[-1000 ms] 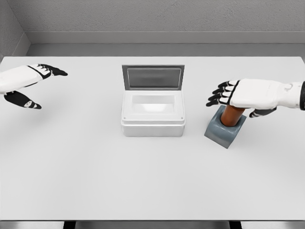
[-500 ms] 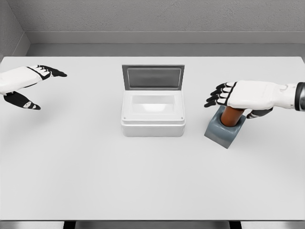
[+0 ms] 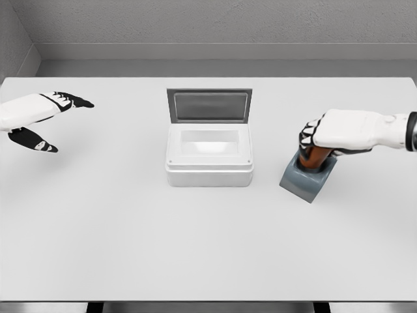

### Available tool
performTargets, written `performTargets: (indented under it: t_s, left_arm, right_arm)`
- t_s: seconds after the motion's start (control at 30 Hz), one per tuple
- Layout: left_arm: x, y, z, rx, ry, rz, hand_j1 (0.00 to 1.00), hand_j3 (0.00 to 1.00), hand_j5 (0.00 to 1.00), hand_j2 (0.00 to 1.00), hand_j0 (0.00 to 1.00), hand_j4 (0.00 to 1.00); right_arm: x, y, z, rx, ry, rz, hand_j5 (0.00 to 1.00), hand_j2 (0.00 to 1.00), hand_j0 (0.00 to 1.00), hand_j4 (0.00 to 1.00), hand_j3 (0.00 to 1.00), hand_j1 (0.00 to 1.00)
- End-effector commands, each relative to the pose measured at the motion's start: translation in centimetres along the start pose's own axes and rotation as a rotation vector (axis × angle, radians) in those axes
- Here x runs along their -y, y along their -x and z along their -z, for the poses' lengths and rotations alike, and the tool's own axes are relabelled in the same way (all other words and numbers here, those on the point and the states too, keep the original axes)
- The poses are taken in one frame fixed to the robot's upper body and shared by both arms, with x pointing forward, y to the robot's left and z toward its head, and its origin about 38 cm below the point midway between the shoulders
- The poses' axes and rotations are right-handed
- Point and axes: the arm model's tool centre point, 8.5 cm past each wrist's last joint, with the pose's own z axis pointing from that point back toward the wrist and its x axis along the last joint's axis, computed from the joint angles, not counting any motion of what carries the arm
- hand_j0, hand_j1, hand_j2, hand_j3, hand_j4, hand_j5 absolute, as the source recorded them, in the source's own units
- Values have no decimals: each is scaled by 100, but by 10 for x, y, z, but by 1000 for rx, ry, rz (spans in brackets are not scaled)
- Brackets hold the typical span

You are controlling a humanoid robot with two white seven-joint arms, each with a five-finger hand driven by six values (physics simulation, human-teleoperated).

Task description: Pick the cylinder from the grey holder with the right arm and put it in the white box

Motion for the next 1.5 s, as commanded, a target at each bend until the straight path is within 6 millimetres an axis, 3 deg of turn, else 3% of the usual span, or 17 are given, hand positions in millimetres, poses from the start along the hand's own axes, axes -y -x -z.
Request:
performTargets:
  t_s: [0.0,0.17,0.27,0.37,0.67,0.77,0.9,1.47]
  left_arm:
    - [1,0,1,2,-2,-7,100,100,100,100,100,100]
    - [1,0,0,0,-1,-6,100,100,100,100,100,100]
    - [1,0,0,0,0,-5,100,100,100,100,100,100]
    - [1,0,0,0,-1,-6,100,100,100,100,100,100]
    - [1,0,0,0,0,-5,100,100,100,100,100,100]
    - [1,-1,1,4,0,-7,100,100,100,100,100,100]
    - [2,-1,1,3,1,-8,100,100,100,100,100,100]
    - [5,-3,5,14,6,-11,100,100,100,100,100,100]
  right_arm:
    - [1,4,-7,-19,0,3,21,21,21,21,21,21]
    - [22,10,-14,-38,57,-19,15,15,15,15,15,15]
    - [37,11,-8,-29,97,-35,15,15,15,15,15,15]
    - [54,5,6,5,140,-55,16,16,16,16,16,16]
    - [77,-23,59,138,160,-104,16,16,16,16,16,16]
    - [85,-29,66,158,175,-118,16,16,16,16,16,16]
    - [87,-36,78,181,161,-138,16,16,16,16,16,16]
    - [74,-23,97,157,122,-99,16,16,16,16,16,16]
